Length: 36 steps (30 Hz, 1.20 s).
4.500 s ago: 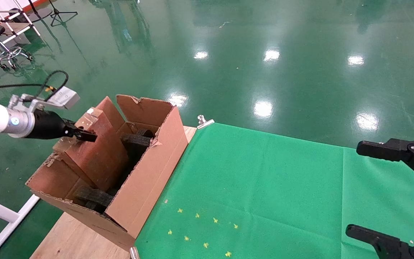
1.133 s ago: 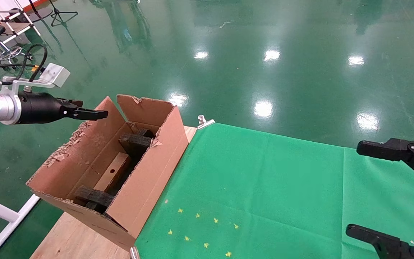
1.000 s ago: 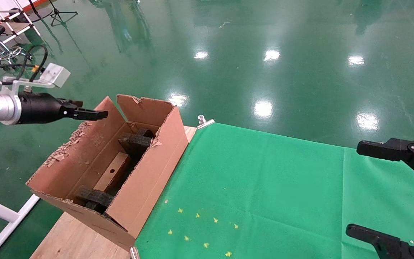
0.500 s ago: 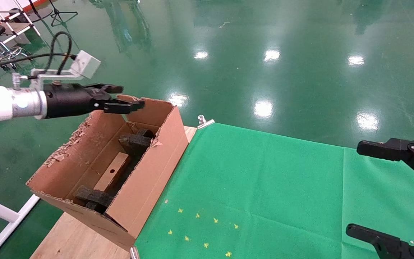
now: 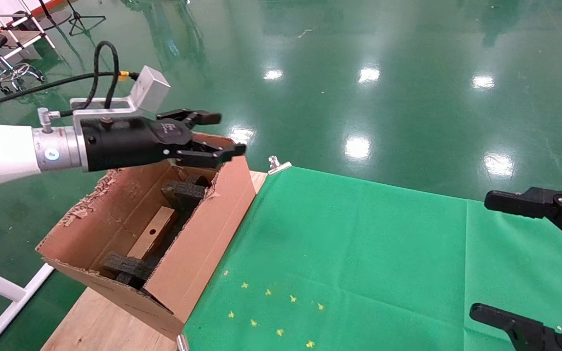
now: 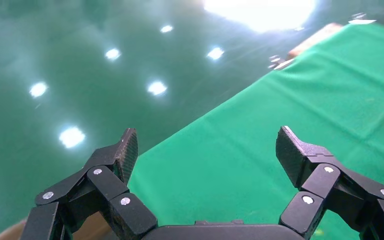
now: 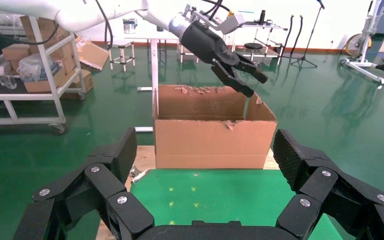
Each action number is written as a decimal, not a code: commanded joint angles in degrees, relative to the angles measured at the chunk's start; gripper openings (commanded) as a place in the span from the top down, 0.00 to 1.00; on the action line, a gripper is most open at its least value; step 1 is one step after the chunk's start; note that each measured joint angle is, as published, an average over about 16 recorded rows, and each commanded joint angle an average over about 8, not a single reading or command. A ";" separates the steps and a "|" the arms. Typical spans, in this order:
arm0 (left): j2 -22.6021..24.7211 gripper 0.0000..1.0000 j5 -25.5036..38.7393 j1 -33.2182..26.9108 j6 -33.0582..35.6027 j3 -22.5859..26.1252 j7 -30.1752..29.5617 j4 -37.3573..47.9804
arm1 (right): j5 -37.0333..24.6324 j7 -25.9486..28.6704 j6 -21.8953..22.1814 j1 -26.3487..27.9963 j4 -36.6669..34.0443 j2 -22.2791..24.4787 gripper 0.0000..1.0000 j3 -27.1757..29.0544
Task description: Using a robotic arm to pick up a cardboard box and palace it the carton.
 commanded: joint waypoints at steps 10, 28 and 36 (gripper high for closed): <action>-0.51 0.00 -10.66 7.98 4.21 -3.11 1.57 -11.84 | 0.01 0.00 0.00 0.00 0.00 0.00 0.00 -0.01; -1.31 0.00 -27.22 20.36 10.76 -7.92 4.01 -30.26 | 0.02 -0.01 0.02 0.00 -0.01 0.01 0.00 -0.02; -1.42 0.00 -28.92 21.59 11.43 -8.45 4.24 -31.97 | 0.03 -0.02 0.04 -0.01 -0.02 0.02 0.00 -0.02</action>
